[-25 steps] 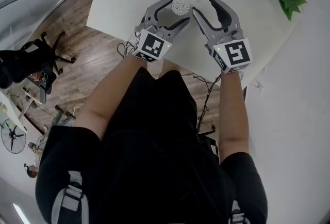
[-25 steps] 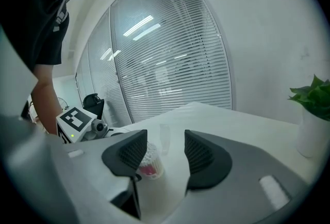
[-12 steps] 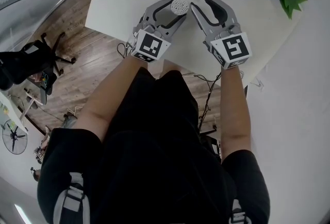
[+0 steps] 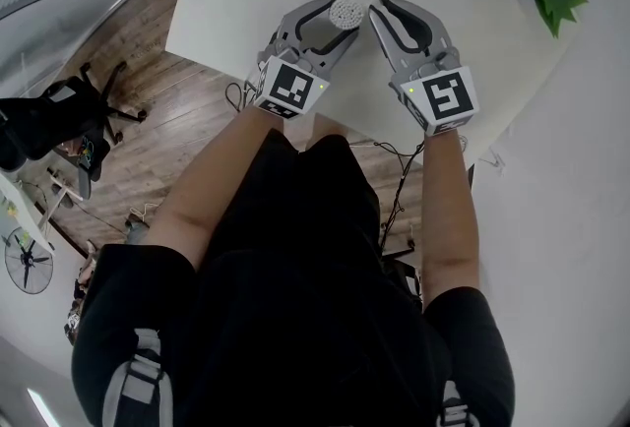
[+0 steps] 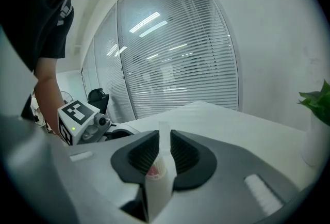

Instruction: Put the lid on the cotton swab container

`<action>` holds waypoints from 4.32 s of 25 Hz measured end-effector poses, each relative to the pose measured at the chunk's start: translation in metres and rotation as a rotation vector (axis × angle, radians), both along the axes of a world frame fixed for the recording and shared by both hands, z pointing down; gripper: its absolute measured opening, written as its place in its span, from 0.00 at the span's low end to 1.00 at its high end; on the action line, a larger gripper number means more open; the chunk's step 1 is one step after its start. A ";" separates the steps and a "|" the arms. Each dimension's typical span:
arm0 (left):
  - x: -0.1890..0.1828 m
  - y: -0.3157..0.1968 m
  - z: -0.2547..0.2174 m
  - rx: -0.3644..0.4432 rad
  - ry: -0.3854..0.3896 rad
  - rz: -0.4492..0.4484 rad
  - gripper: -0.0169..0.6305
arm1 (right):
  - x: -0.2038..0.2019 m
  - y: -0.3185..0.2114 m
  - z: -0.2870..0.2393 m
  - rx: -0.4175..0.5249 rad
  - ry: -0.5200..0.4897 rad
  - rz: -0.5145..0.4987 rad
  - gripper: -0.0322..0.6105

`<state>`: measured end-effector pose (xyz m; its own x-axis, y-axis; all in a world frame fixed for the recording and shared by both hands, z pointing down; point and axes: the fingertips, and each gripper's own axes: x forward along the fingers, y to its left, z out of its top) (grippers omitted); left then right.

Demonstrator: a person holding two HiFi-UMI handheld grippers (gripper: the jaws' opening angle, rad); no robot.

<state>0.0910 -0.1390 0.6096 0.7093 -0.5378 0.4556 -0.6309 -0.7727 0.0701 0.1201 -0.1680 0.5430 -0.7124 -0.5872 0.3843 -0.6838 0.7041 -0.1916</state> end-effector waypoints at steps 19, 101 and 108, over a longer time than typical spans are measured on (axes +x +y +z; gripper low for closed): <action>0.001 0.001 0.000 0.002 -0.005 0.014 0.39 | -0.030 0.030 -0.003 -0.039 -0.024 -0.141 0.21; -0.074 0.043 -0.162 0.061 0.073 0.213 0.26 | -0.027 0.064 -0.138 0.119 -0.018 0.284 0.18; -0.077 0.075 -0.267 0.176 0.196 0.365 0.10 | -0.039 0.112 -0.210 0.223 -0.053 0.377 0.14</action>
<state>0.0140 -0.0636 0.3428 0.9308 -0.2936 0.2177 -0.3028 -0.9530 0.0092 0.0809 -0.0558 0.3334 -0.4481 -0.8742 0.1872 -0.8939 0.4358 -0.1049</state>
